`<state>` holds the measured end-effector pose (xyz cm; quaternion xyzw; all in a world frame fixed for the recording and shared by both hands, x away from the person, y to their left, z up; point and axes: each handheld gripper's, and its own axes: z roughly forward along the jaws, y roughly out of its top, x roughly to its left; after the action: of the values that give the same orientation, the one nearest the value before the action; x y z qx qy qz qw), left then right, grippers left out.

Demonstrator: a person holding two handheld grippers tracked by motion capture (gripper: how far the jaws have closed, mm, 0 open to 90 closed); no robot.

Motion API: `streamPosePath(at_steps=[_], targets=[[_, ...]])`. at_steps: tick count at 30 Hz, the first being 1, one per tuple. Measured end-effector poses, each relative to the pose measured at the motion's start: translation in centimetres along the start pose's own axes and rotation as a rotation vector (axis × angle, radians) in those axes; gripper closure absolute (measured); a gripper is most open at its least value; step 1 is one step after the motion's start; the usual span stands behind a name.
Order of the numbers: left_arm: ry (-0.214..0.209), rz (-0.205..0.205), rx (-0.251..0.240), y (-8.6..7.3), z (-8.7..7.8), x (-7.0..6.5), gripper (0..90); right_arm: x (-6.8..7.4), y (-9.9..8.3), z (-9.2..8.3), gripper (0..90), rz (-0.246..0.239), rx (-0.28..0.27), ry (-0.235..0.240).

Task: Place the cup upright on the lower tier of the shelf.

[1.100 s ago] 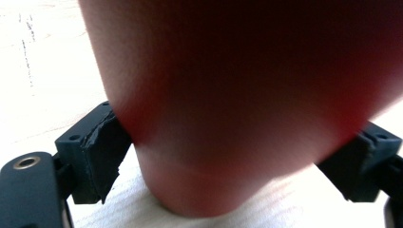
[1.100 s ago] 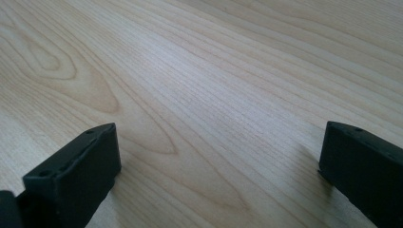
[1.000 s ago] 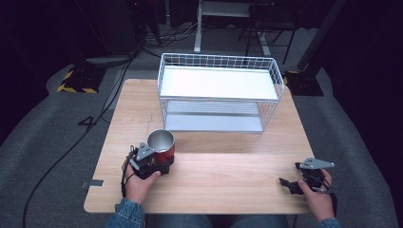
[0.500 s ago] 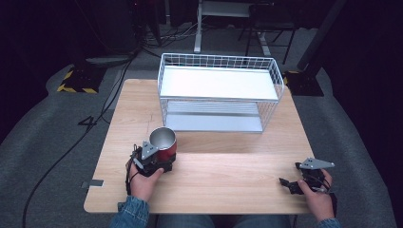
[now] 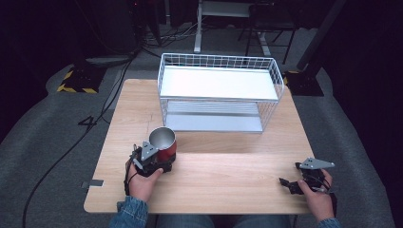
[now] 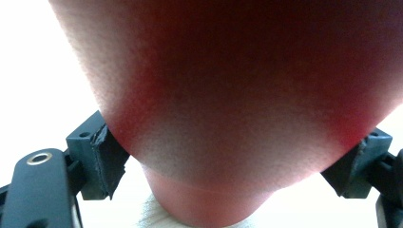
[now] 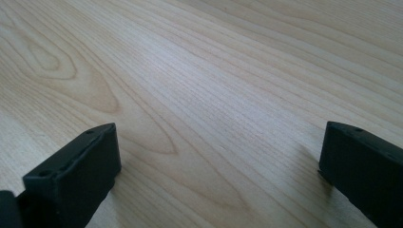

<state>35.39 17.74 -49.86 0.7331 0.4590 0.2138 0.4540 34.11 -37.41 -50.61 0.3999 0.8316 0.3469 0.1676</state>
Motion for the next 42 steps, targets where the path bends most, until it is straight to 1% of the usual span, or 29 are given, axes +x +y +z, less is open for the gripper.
streamPosePath(at_steps=[3,4,7,12,13,16,17,20,21,23,24,26,28,31,33,35,37,40,41,42], targets=[[-0.013,-0.003,-0.007,0.0,0.0,0.0,16.3,0.0,0.0,0.0,0.3,0.000,0.000,0.000],[-0.017,0.001,-0.017,0.0,0.0,-0.1,16.3,0.0,0.0,0.0,0.3,0.000,0.000,0.000],[-0.019,0.007,-0.025,0.1,0.0,-0.2,16.3,0.0,0.0,0.0,0.3,0.000,0.000,0.000],[-0.030,0.022,-0.044,0.8,-0.2,-0.8,16.3,0.0,0.0,0.0,0.3,0.000,0.000,0.000],[-0.033,0.029,-0.043,1.2,-0.2,-1.0,16.3,0.0,0.0,0.0,0.3,0.000,0.000,0.000],[-0.049,0.029,-0.047,2.0,-0.2,-1.5,16.3,0.0,0.0,0.0,0.3,0.000,0.000,0.000],[-0.049,0.029,-0.047,2.0,-0.2,-1.5,16.3,0.0,0.0,0.0,0.3,0.000,0.000,0.000],[-0.065,0.040,-0.046,3.0,-0.3,-2.0,16.3,0.0,0.0,0.0,0.3,0.000,0.000,0.000],[-0.065,0.040,-0.046,3.0,-0.3,-2.0,16.3,0.0,0.0,0.0,0.3,0.000,0.000,0.000],[-0.071,0.051,-0.043,4.0,-0.4,-2.4,16.3,0.0,0.0,0.0,0.3,0.000,0.000,0.000],[-0.071,0.051,-0.043,4.0,-0.4,-2.4,16.3,0.0,0.0,0.0,0.3,0.000,0.000,0.000],[-0.083,0.061,-0.036,4.8,-0.4,-2.6,16.3,0.0,0.0,0.0,0.3,0.000,0.000,0.000],[-0.088,0.059,-0.039,5.0,-0.3,-2.7,16.3,0.0,0.0,0.0,0.3,0.000,0.000,0.000],[-0.108,0.073,-0.038,6.0,0.1,-3.0,16.3,0.0,0.0,0.0,0.3,0.000,0.000,0.000],[-0.112,0.069,-0.037,6.1,0.2,-3.1,16.3,0.0,0.0,0.0,0.3,0.000,0.000,0.000],[-0.128,0.078,-0.035,6.7,0.6,-3.4,16.3,0.0,0.0,0.0,0.3,0.000,0.000,0.000],[-0.134,0.081,-0.034,6.9,0.7,-3.5,16.3,0.0,0.0,0.0,0.3,0.000,0.000,0.000],[-0.155,0.087,-0.027,7.5,1.4,-3.9,16.3,0.0,0.0,0.0,0.3,0.000,0.000,0.000],[-0.155,0.087,-0.027,7.5,1.4,-3.9,16.3,0.0,0.0,0.0,0.3,0.000,0.000,0.000],[-0.158,0.089,-0.028,7.7,1.7,-4.1,16.3,0.0,0.0,0.0,0.3,0.000,0.000,0.000]])
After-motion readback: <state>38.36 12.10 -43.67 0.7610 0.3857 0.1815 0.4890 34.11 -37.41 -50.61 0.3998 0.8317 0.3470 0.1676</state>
